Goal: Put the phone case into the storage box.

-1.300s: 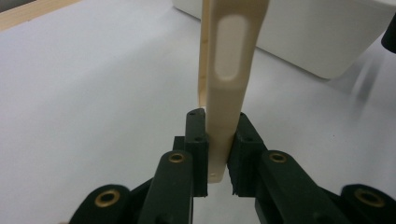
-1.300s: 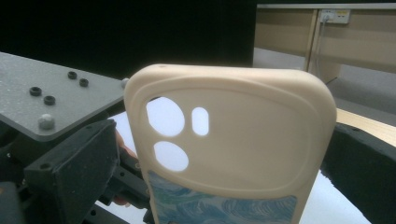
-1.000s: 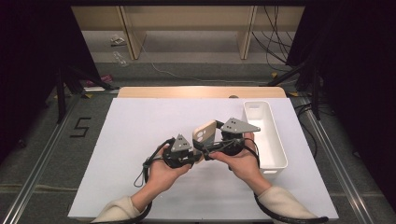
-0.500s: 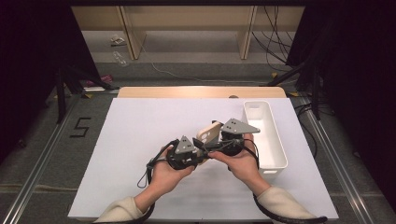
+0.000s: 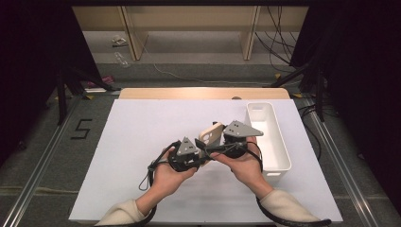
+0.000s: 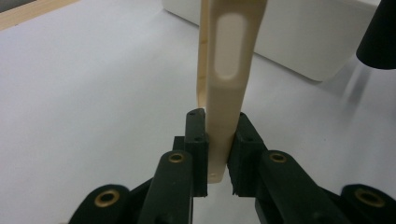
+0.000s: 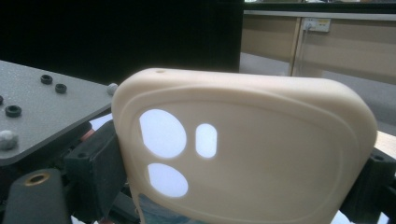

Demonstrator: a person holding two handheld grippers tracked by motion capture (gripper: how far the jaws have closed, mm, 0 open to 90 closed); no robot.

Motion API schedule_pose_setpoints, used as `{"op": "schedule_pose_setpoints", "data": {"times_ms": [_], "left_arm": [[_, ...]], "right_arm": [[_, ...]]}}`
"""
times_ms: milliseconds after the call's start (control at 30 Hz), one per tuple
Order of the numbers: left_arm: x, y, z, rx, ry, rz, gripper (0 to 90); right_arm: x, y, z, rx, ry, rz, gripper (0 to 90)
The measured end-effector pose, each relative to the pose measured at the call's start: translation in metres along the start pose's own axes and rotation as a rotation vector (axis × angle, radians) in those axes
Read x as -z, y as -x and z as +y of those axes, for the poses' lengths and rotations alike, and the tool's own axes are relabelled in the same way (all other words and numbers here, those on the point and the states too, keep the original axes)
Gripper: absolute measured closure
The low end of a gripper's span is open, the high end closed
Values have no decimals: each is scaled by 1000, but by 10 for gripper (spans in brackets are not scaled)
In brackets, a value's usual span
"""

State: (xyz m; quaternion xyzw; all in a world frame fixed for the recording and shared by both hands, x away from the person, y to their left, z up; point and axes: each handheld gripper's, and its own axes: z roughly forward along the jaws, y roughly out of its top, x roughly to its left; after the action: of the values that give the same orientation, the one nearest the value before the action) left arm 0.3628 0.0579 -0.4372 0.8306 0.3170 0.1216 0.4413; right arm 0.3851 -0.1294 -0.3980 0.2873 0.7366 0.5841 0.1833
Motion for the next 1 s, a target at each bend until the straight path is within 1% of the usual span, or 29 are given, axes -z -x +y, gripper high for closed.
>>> {"op": "schedule_pose_setpoints", "data": {"times_ms": [100, 167, 267, 433, 567, 633, 733, 800, 867, 900, 967, 1000], "left_arm": [[0, 0, 0, -6, -2, 2, 794], [0, 0, 0, 0, -2, -5, 793], [1, 1, 0, -4, -1, -4, 793], [2, 1, 0, -10, 6, -3, 790], [3, 2, 1, -26, 3, 1, 784], [4, 2, 1, -43, -1, 8, 777], [5, 4, 1, -55, -2, 13, 761], [6, 5, 2, -68, -12, 4, 724], [7, 6, 2, -76, -9, 9, 686], [7, 7, 3, -81, -13, 4, 658], [9, 8, 3, -81, -5, 8, 589], [10, 7, 3, -81, -3, 4, 564]], "right_arm": [[0, 0, 0, -6, -1, -5, 134], [1, -1, 0, -5, -5, -5, 137], [1, -1, 1, -6, -4, -9, 139], [2, -1, 2, -11, 0, -4, 141], [2, 0, 2, -23, 1, 0, 142], [2, 0, 2, -25, 2, 2, 143], [2, -1, 2, -27, 4, 2, 143], [2, -1, 2, -24, 6, -1, 144], [2, -1, 3, -28, 11, 0, 144], [2, 0, 3, -27, 12, -2, 144], [2, 0, 3, -28, 14, -8, 144], [3, 1, 3, -27, 14, -11, 144]]}}
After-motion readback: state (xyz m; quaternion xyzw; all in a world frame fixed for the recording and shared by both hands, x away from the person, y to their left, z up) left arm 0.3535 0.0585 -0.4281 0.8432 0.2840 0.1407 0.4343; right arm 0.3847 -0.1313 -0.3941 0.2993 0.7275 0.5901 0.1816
